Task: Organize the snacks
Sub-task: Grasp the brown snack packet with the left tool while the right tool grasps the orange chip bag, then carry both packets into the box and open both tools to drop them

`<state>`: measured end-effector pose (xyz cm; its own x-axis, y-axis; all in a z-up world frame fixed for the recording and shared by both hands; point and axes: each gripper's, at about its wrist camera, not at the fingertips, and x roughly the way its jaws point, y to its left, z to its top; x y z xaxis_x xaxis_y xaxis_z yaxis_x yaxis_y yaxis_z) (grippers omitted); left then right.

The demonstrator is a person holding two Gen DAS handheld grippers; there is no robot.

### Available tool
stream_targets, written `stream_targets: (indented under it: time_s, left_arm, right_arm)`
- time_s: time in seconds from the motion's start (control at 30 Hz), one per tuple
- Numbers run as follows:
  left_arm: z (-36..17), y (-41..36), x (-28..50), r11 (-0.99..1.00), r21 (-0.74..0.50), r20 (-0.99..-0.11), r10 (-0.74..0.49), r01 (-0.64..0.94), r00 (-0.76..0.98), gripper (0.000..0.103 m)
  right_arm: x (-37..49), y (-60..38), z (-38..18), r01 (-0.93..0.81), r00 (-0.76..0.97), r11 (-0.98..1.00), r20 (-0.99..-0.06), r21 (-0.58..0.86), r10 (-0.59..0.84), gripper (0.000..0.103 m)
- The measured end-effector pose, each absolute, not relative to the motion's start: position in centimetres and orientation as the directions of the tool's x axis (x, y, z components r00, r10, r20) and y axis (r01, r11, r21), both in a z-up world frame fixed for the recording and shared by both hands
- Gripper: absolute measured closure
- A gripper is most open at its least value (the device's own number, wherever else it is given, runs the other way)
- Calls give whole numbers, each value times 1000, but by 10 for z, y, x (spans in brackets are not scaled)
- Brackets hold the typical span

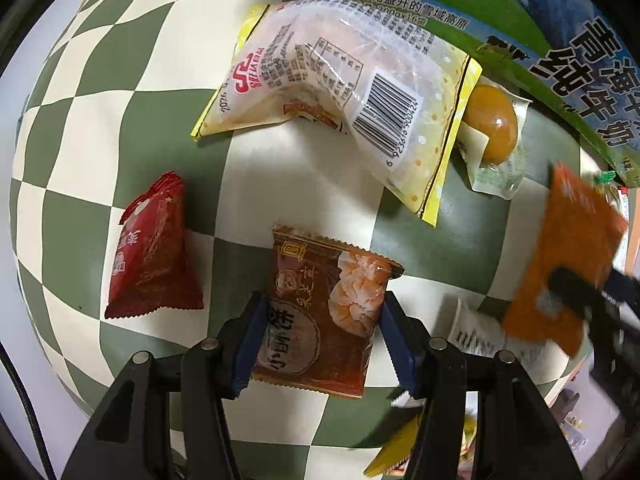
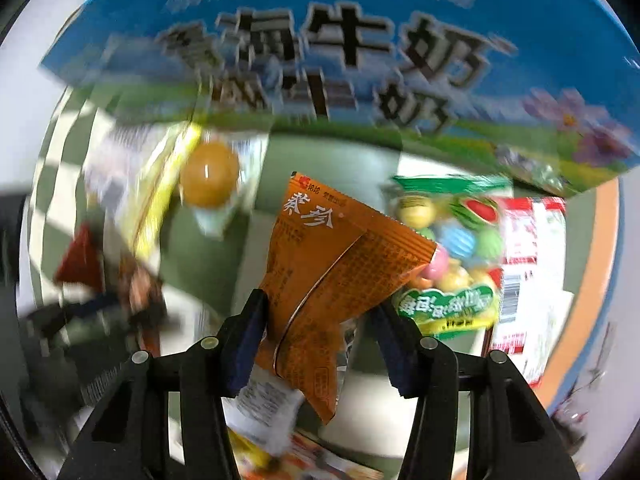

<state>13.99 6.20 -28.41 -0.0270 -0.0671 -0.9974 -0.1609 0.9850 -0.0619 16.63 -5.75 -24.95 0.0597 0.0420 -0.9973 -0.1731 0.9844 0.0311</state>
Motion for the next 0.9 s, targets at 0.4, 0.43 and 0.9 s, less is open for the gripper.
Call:
stream_targets:
  time_s: [0.4, 0.43, 0.9]
  left_arm:
    - [-285, 46, 152, 995, -5, -1000, -5, -103, 5, 49]
    - [-280, 40, 148, 995, -3, -1000, -2, -102, 12, 49]
    - [-165, 31, 143, 976, -199, -969, -183, -84, 168, 49]
  right_arm:
    - [172, -65, -258, -12, 73, 1000, -997, -5, -4, 33]
    - [176, -64, -262, -11, 85, 1000, -996, -27, -26, 37]
    - [135, -98, -173, -136, 219, 976, -956, 170, 197, 50]
